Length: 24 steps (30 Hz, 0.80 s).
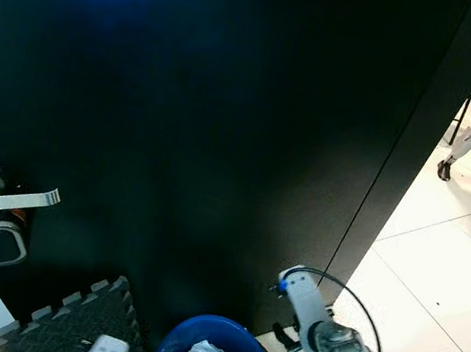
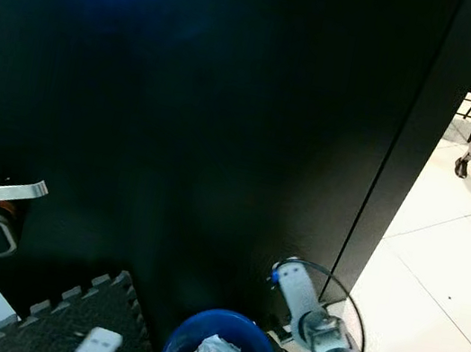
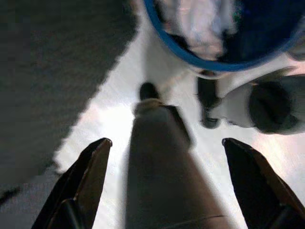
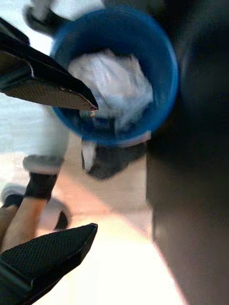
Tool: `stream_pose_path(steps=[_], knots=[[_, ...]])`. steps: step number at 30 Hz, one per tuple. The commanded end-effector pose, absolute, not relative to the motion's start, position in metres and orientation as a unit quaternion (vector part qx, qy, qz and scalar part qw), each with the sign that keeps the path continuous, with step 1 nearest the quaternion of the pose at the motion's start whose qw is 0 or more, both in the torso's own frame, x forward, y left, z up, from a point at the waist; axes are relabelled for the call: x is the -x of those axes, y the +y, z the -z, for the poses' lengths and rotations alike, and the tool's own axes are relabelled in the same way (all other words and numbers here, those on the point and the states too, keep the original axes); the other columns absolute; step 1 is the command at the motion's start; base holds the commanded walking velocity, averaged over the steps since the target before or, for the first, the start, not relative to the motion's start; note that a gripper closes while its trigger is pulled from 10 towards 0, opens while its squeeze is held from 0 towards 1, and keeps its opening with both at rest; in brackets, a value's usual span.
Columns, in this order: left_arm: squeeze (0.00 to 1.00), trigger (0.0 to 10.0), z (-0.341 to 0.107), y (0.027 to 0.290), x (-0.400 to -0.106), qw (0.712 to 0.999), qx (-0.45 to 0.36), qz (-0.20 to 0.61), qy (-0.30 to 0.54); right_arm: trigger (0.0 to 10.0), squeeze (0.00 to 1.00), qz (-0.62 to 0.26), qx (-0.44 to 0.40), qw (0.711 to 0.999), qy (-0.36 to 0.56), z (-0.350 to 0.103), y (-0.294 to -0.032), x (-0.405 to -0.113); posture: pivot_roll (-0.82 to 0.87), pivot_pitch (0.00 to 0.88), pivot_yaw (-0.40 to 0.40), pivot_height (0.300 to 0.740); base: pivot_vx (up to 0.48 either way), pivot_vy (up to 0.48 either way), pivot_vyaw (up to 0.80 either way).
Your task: Clean up the room
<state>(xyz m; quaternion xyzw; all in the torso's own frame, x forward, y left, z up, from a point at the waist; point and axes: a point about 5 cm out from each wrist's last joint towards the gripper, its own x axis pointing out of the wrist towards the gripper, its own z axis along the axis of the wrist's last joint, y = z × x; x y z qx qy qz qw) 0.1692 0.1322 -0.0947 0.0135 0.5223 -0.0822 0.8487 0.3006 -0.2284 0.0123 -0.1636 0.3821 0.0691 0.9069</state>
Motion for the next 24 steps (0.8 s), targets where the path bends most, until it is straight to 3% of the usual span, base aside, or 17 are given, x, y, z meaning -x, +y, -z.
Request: stream_pose_path(steps=[1,3,6,7,14,24], knots=[[0.00,10.0,0.099,0.131,-0.159,0.838,-0.027,0.079,0.539,10.0,0.00,-0.026,0.146,0.903,0.404,0.002,-0.243,-0.284,-0.07,0.000,0.038,0.720,-0.480,0.000,0.00],[0.00,10.0,0.100,0.126,-0.157,0.837,-0.027,0.081,0.541,10.0,0.00,-0.002,0.151,0.894,0.421,0.011,-0.254,-0.270,-0.07,0.000,0.041,0.720,-0.480,0.000,0.00],[0.00,10.0,0.101,0.113,-0.154,0.835,-0.027,0.087,0.543,10.0,0.00,0.038,0.161,0.860,0.482,0.039,-0.274,-0.225,-0.07,0.000,0.040,0.720,-0.480,0.000,0.00],[0.00,10.0,0.101,0.113,-0.154,0.835,-0.027,0.087,0.543,10.0,0.00,0.038,0.161,0.860,0.482,0.039,-0.274,-0.225,-0.07,0.000,0.040,0.720,-0.480,0.000,0.00],[0.00,10.0,0.098,0.091,-0.155,0.835,-0.027,0.097,0.542,10.0,0.00,0.040,0.121,0.806,0.577,0.081,-0.270,-0.148,-0.07,0.000,0.054,0.720,-0.480,0.000,0.00],[0.00,10.0,0.099,0.117,-0.157,0.835,-0.041,0.090,0.541,10.0,0.00,0.034,0.099,0.782,0.615,0.096,-0.257,-0.116,-0.08,0.000,0.063,0.720,-0.480,0.000,0.00]])
